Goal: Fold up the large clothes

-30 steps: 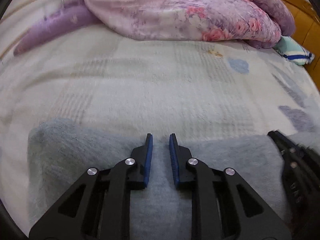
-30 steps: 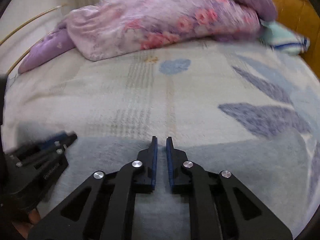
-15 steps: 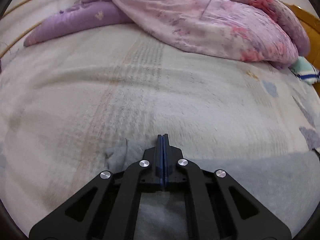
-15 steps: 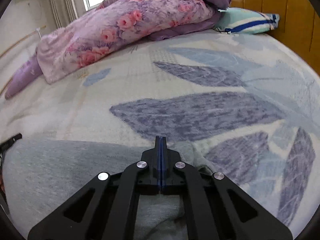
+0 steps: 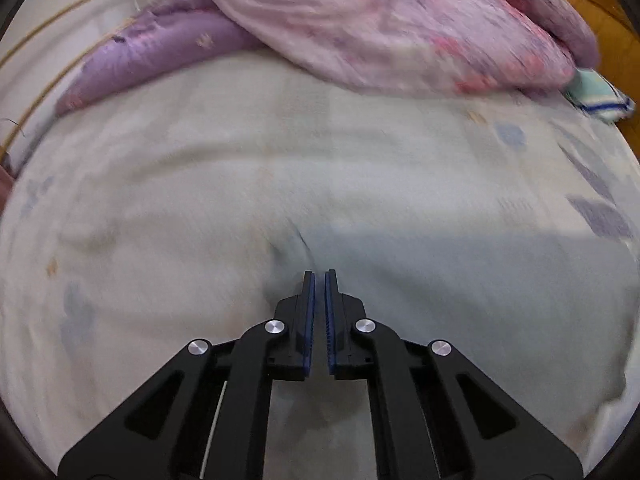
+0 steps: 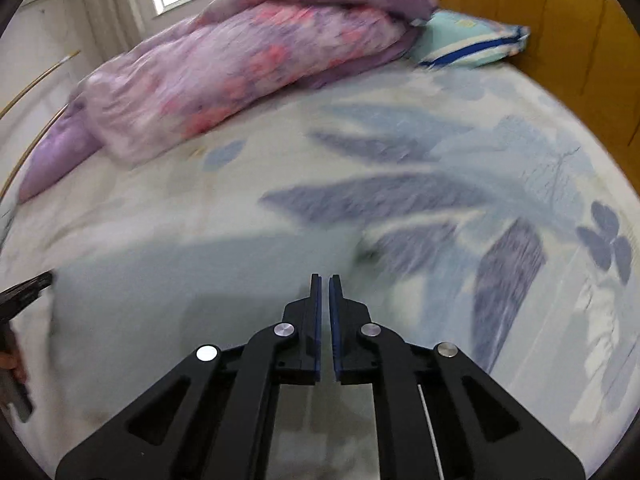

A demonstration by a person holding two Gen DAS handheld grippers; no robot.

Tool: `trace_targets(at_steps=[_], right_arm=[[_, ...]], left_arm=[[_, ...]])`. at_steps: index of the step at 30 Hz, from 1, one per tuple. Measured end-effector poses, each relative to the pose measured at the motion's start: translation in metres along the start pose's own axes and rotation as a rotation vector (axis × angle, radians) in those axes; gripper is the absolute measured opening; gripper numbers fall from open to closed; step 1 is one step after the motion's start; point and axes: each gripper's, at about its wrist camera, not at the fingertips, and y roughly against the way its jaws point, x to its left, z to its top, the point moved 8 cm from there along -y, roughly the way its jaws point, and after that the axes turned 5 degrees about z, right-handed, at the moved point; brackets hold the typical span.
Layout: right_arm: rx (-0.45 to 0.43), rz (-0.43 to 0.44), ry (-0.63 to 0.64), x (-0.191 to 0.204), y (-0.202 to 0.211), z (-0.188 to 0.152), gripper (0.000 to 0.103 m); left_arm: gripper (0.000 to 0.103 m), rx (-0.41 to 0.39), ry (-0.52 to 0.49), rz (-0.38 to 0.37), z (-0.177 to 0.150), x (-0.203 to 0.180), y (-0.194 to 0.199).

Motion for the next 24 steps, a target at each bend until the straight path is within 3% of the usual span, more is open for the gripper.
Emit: trace_targets(at_steps=[2,4,9,10,12,13,14,15,17,20,22,24], right_arm=[[0.140,-0.012,-0.035,0.001,-0.015,-0.040,0.006],[0.250,-0.023,-0.090,-0.004,-0.021,-0.075,0.006],[0.324,-0.053,-0.107,-0.018,-0.008,-0.105,0.008],[0.340,-0.029,-0.143,-0.022,-0.004,-0.107,0.015],[0.339,0.035,-0.193,-0.025,0.004,-0.103,0.036],[0.325,0.071,-0.212,-0.027,0.011,-0.098,0.059],[0.307,0.078,-0.214,-0.030,0.017,-0.091,0.071],[0.288,0.082,-0.209,-0.033,0.023,-0.084,0.076],[0.247,0.130,-0.193,-0.039,0.032,-0.063,0.089],[0.219,0.216,-0.198,-0.049,0.027,-0.029,0.091],[0.239,0.321,-0.244,-0.059,0.013,-0.010,0.091],[0.256,0.368,-0.280,-0.069,-0.007,0.004,0.091]], left_arm=[[0.007,0.084,0.015,0.005,-0.034,-0.006,-0.009],[0.007,0.098,0.054,0.003,-0.055,-0.004,-0.005],[0.007,0.126,0.035,0.020,-0.072,-0.002,0.012],[0.008,0.137,0.034,0.020,-0.072,-0.002,0.013],[0.015,0.166,0.019,0.024,-0.074,-0.006,0.015],[0.031,0.180,0.012,0.024,-0.077,-0.008,0.021],[0.043,0.189,0.011,0.022,-0.076,-0.008,0.022],[0.059,0.193,0.013,0.016,-0.077,-0.010,0.026],[0.060,0.194,0.015,0.001,-0.078,-0.013,0.038],[0.064,0.213,0.029,-0.009,-0.077,-0.018,0.048],[0.066,0.211,0.039,-0.016,-0.073,-0.022,0.055],[0.068,0.210,0.045,-0.019,-0.067,-0.027,0.060]])
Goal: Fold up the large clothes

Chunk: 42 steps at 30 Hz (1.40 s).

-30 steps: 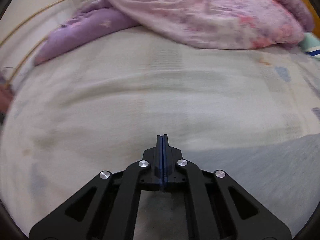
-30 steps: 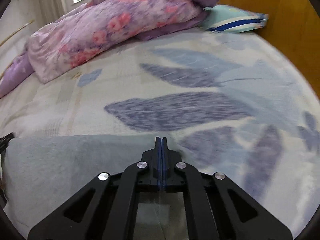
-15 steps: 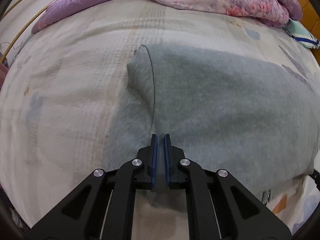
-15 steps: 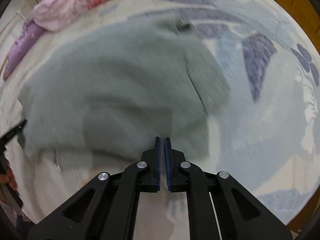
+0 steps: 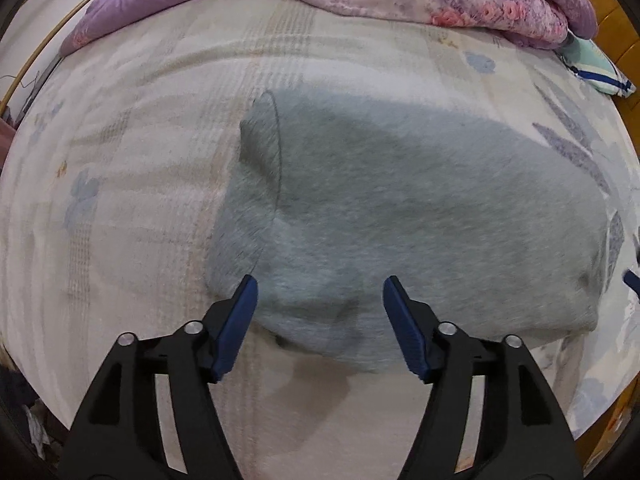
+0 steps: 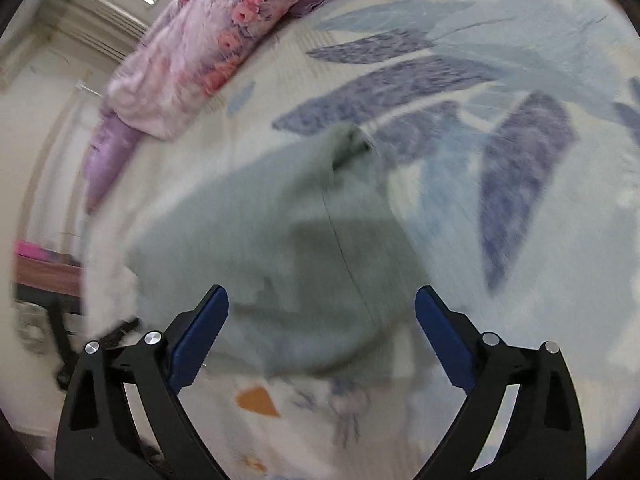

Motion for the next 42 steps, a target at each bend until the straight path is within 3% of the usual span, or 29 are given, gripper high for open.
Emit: trace_targets(at_steps=[6,9,12,15,19,22,27,29,30,32,34,36,39,42], right_arm=[[0.037,0.118,-0.158,-0.035,-0.043,0.053,0.091],[0.039,0.206,-0.170,-0.034,-0.056,0.065,0.092],[0.053,0.310,-0.190,-0.027,-0.062,0.066,0.095],[0.077,0.322,-0.209,-0.024,-0.069,0.068,0.096],[0.219,0.440,-0.324,-0.010,-0.082,0.051,0.096],[0.224,0.394,-0.269,-0.001,-0.082,0.036,0.096],[0.207,0.318,-0.297,0.009,-0.086,0.018,0.093],[0.211,0.186,-0.249,0.012,-0.085,0.012,0.071],[0.207,0.144,-0.245,0.014,-0.083,0.011,0.067],[0.199,0.138,-0.297,0.017,-0.082,0.010,0.051],[0.170,0.107,-0.287,0.023,-0.079,0.009,0.043],[0.147,0.041,-0.237,0.031,-0.078,0.009,0.040],[0.125,-0.062,-0.192,0.040,-0.079,0.010,0.039],[0.128,-0.126,-0.189,0.028,-0.088,-0.001,0.040]], left_arm=[[0.074,0.001,0.023,-0.014,0.014,-0.015,0.005],[0.074,0.005,0.047,-0.035,0.022,-0.023,0.003],[0.074,0.013,0.052,-0.039,0.029,-0.031,-0.001],[0.074,0.033,0.050,-0.050,0.037,-0.040,-0.003],[0.074,0.041,0.050,-0.105,0.051,-0.058,0.004],[0.074,0.030,0.011,-0.120,0.067,-0.074,0.010],[0.074,0.038,-0.031,-0.174,0.096,-0.100,0.017],[0.074,0.036,-0.067,-0.171,0.112,-0.113,0.019],[0.071,0.040,-0.077,-0.170,0.117,-0.117,0.019],[0.053,0.057,-0.104,-0.168,0.130,-0.127,0.020],[0.025,0.090,-0.134,-0.181,0.140,-0.140,0.019],[0.013,0.110,-0.167,-0.179,0.148,-0.150,0.016],[0.002,0.206,-0.184,-0.169,0.152,-0.160,0.003],[0.001,0.296,-0.214,-0.131,0.149,-0.165,-0.024]])
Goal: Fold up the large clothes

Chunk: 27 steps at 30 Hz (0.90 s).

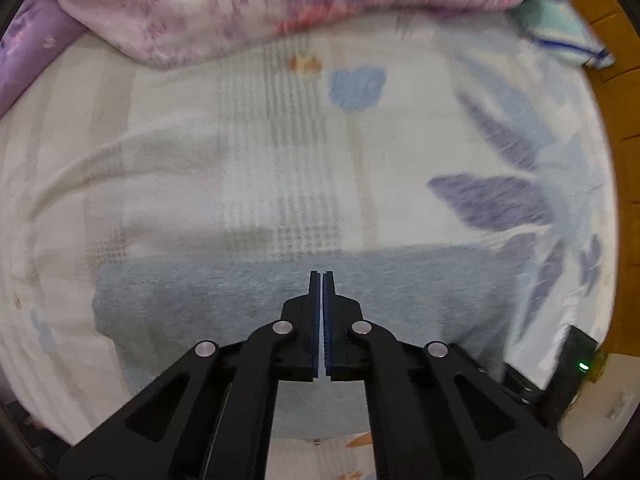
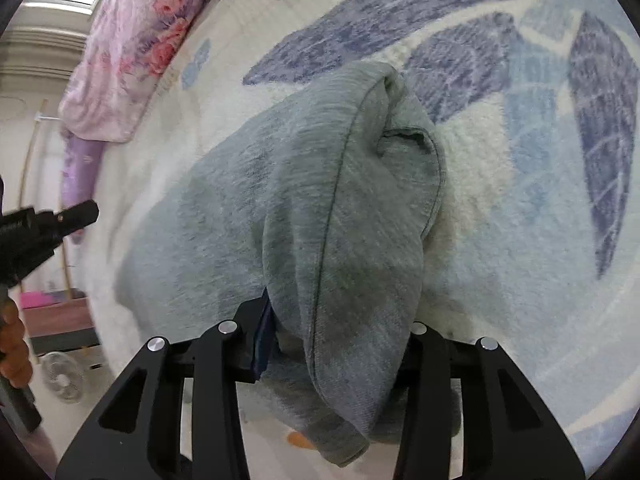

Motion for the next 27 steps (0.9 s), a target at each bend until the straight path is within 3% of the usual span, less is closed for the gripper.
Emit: trace_targets(at_steps=[2,3,5,9,11,13,14,16,17,18,19,21,22,24,27], right_arm=[[0.009,0.002,-0.009,-0.003,-0.005,0.002,0.042],[0.013,0.016,-0.014,-0.004,-0.007,0.003,0.043],[0.016,0.032,-0.022,-0.005,-0.008,0.003,0.043],[0.079,0.034,-0.061,-0.010,0.003,-0.004,0.043],[0.086,0.032,-0.045,-0.010,0.001,-0.003,0.045],[0.088,0.034,-0.004,-0.008,-0.006,-0.005,0.050],[0.080,0.030,0.009,-0.008,-0.006,-0.005,0.050],[0.084,0.022,-0.015,-0.009,-0.002,-0.009,0.050],[0.101,0.015,-0.040,-0.011,0.000,-0.011,0.050],[0.113,0.011,-0.058,-0.012,0.001,-0.013,0.050],[0.116,0.009,-0.055,-0.010,0.000,-0.012,0.050],[0.117,0.012,-0.032,-0.011,-0.005,-0.012,0.051],[0.110,0.015,-0.015,-0.012,-0.010,-0.012,0.054],[0.094,0.018,-0.009,-0.011,-0.007,-0.014,0.054],[0.122,0.001,-0.037,-0.011,-0.001,-0.016,0.053]], left_arm=[[0.000,0.187,0.023,-0.027,-0.011,-0.002,-0.052],[0.000,0.219,0.005,-0.009,-0.019,-0.003,-0.076],[0.000,0.194,-0.014,0.009,-0.019,-0.004,-0.072],[0.000,0.359,0.047,-0.012,-0.047,0.002,-0.049],[0.000,0.371,0.020,0.026,-0.054,0.004,-0.063],[0.000,0.363,0.110,0.010,-0.053,0.012,-0.096],[0.000,0.374,0.160,0.012,-0.051,0.015,-0.096],[0.000,0.373,0.075,0.061,-0.058,0.009,-0.082],[0.000,0.383,0.088,0.069,-0.068,0.009,-0.072],[0.000,0.459,0.161,0.032,-0.089,0.011,-0.065],[0.000,0.484,0.182,0.003,-0.101,0.010,-0.066],[0.002,0.431,0.164,-0.015,-0.112,0.012,-0.084],[0.001,0.406,0.212,-0.043,-0.107,0.016,-0.093],[0.000,0.449,0.258,-0.092,-0.107,0.023,-0.087],[0.000,0.455,0.173,-0.029,-0.156,0.016,-0.058]])
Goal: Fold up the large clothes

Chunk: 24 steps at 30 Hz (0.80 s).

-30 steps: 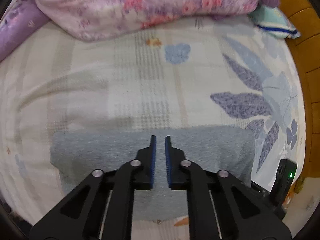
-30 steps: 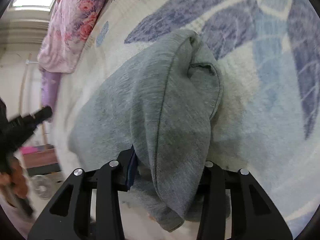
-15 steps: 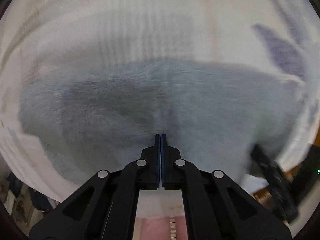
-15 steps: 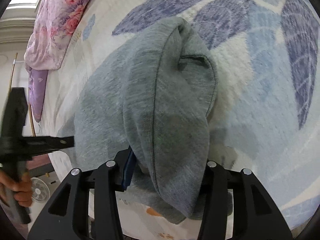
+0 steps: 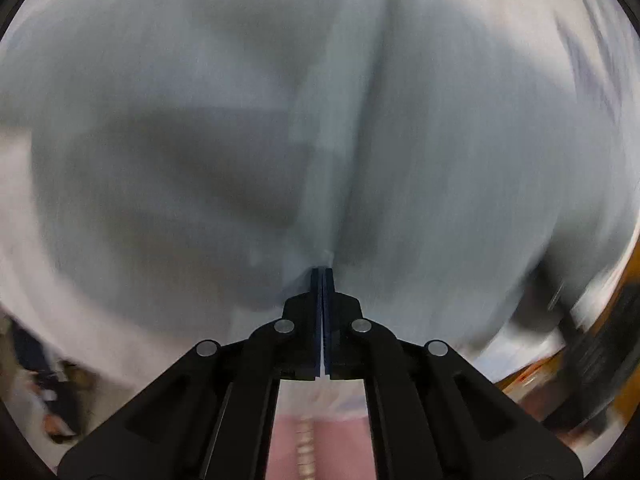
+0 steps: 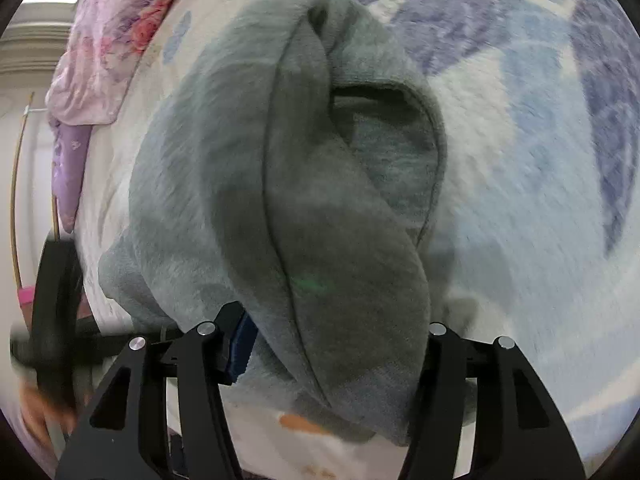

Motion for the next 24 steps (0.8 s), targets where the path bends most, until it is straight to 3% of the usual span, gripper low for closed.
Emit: trace_targets(at_steps=[1,3,5,10,12,14,16,18,19,24], right_arm=[[-0.003,0.000,0.000,-0.001,-0.001,0.001,0.053],[-0.006,-0.002,0.000,-0.003,-0.008,0.003,0.054],[-0.016,0.002,0.013,-0.002,-0.004,0.001,0.054],[0.005,0.007,-0.006,-0.004,-0.001,0.003,0.053],[0.011,0.009,-0.025,-0.005,-0.001,0.004,0.053],[0.004,0.000,-0.019,-0.005,0.002,0.003,0.049],[-0.029,-0.005,0.016,0.002,0.003,0.005,0.040],[-0.061,-0.002,0.046,0.009,0.008,0.002,0.028],[-0.076,0.000,0.063,0.014,0.013,-0.001,0.022],[-0.149,0.017,0.143,0.042,0.041,-0.018,0.016]], left_arm=[[0.000,0.021,-0.020,0.012,-0.011,-0.001,-0.013],[0.000,-0.045,0.056,-0.029,-0.008,0.006,-0.035],[0.000,0.007,0.049,-0.031,-0.006,0.007,-0.027],[0.000,-0.198,-0.048,-0.015,-0.020,0.008,0.057],[0.000,-0.303,-0.055,-0.032,-0.015,0.007,0.094],[0.000,-0.345,-0.058,-0.050,-0.004,0.005,0.108],[0.000,-0.349,-0.068,-0.026,0.014,0.008,0.096],[0.000,-0.301,-0.059,0.000,0.029,0.012,0.053],[0.001,-0.340,-0.054,-0.002,0.028,0.011,0.047],[0.001,-0.412,-0.038,0.000,0.010,0.006,0.047]])
